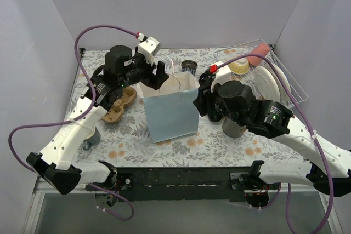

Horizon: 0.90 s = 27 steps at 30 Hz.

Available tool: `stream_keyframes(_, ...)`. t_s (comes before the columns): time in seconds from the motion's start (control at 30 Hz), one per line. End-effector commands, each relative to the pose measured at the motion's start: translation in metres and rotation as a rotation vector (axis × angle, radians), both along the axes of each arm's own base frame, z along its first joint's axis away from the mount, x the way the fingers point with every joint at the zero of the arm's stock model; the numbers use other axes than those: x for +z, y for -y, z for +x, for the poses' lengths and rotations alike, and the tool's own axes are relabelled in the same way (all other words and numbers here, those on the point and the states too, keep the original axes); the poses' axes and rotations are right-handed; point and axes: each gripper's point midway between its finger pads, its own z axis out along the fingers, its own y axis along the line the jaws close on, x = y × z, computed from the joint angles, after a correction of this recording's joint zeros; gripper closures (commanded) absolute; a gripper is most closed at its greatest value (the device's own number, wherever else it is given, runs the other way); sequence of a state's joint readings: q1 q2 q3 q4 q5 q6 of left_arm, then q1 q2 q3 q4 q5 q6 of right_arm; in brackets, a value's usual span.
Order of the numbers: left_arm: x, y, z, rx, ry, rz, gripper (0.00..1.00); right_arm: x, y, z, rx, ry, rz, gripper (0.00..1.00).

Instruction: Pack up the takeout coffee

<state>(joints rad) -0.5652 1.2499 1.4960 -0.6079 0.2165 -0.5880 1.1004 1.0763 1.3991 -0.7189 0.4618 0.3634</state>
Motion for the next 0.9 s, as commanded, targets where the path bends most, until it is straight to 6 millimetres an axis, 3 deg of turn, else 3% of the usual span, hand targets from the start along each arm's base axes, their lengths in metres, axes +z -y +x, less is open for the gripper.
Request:
stream_keyframes(0.0, 0.007, -0.007, 0.011, 0.045, 0.038, 0.050, 0.35, 0.013, 0.002, -0.001, -0.065, -0.048, 0.080, 0.44)
stream_keyframes(0.2, 0.037, -0.006, 0.007, 0.047, 0.076, -0.022, 0.35, 0.012, 0.003, 0.002, -0.085, -0.056, 0.065, 0.44)
stream_keyframes(0.4, 0.057, -0.010, -0.002, 0.056, 0.087, -0.068, 0.35, -0.019, 0.013, 0.000, -0.119, -0.086, 0.023, 0.47)
stream_keyframes(0.57, 0.077, -0.008, -0.023, -0.005, 0.119, -0.141, 0.35, -0.030, 0.017, -0.001, -0.127, -0.084, 0.035, 0.48)
stream_keyframes(0.73, 0.073, -0.009, -0.031, -0.006, 0.087, -0.169, 0.35, -0.027, 0.014, 0.004, -0.120, -0.062, 0.046, 0.48)
stream_keyframes(0.83, 0.069, -0.023, -0.019, 0.111, 0.091, -0.174, 0.36, -0.024, 0.009, 0.003, -0.102, -0.063, 0.060, 0.49)
stream_keyframes(0.87, 0.069, -0.036, -0.007, 0.206, 0.107, -0.162, 0.36, -0.023, 0.009, 0.003, -0.102, -0.061, 0.064, 0.49)
